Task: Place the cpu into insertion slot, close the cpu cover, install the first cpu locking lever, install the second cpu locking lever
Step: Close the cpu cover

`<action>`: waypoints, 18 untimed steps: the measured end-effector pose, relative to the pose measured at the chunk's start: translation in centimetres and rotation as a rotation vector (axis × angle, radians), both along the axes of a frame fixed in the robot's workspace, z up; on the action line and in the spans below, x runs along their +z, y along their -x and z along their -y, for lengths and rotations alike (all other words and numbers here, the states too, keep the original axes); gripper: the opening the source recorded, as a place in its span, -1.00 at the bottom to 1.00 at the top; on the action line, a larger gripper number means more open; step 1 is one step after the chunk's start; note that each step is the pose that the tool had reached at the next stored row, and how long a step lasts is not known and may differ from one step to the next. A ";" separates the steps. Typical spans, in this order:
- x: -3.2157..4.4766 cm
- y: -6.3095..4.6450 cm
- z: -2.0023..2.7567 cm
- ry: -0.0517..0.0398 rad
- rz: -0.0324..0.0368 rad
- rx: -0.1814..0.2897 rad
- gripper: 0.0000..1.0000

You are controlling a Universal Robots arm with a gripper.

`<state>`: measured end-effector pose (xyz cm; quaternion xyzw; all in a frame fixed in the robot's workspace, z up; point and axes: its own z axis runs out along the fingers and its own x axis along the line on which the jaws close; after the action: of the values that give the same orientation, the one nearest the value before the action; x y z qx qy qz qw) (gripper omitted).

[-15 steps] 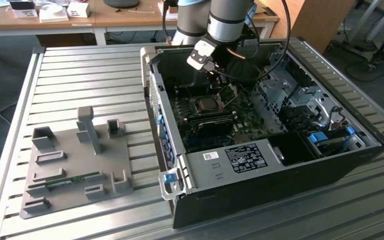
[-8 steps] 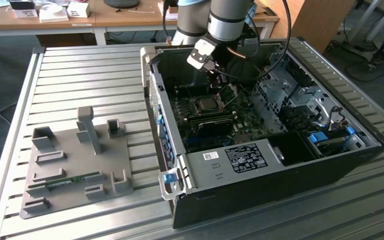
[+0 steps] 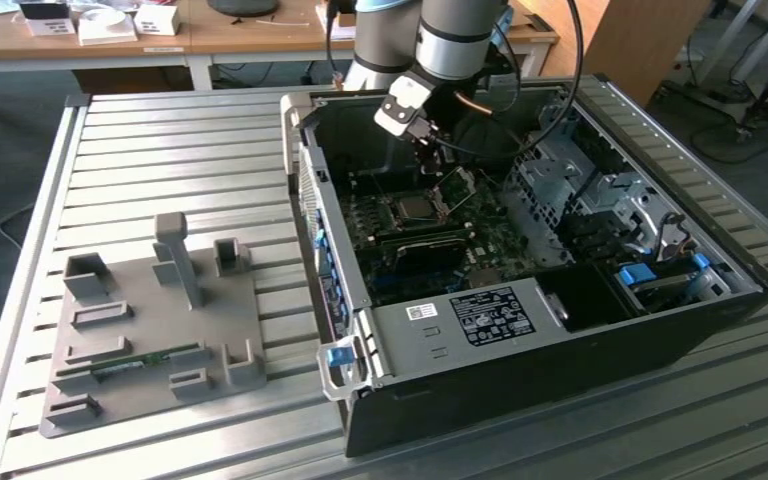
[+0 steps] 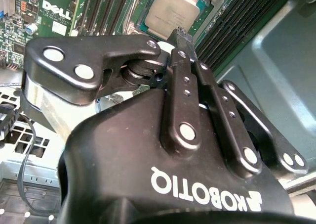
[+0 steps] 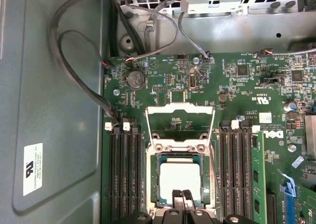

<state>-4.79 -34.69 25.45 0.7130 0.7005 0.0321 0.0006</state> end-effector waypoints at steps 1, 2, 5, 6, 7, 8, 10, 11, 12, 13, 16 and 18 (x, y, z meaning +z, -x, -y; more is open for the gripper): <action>0.04 0.0 0.00 0.0000 0.0000 0.000 -0.79; 0.04 0.0 0.00 0.0000 0.0000 0.000 -0.79; 0.12 0.0 0.01 0.0006 -0.0003 0.000 -0.79; 0.15 0.0 0.00 0.0004 -0.0002 0.000 -0.79; 0.18 0.0 0.00 0.0001 0.0000 0.000 -0.79; 0.24 0.0 0.00 0.0001 0.0000 0.000 -0.79; 0.28 0.0 0.00 -0.0002 0.0001 0.000 -0.79; 0.28 0.0 0.00 -0.0004 0.0002 0.000 -0.79; 0.29 0.0 0.00 -0.0002 0.0001 0.000 -0.79; 0.31 0.0 0.00 0.0000 0.0000 0.000 -0.79; 0.31 -0.2 0.00 0.0001 -0.0001 0.000 -0.79; 0.31 -0.4 0.00 0.0001 -0.0001 0.000 -0.79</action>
<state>-4.35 -34.69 25.76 0.7130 0.7005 0.0320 0.0006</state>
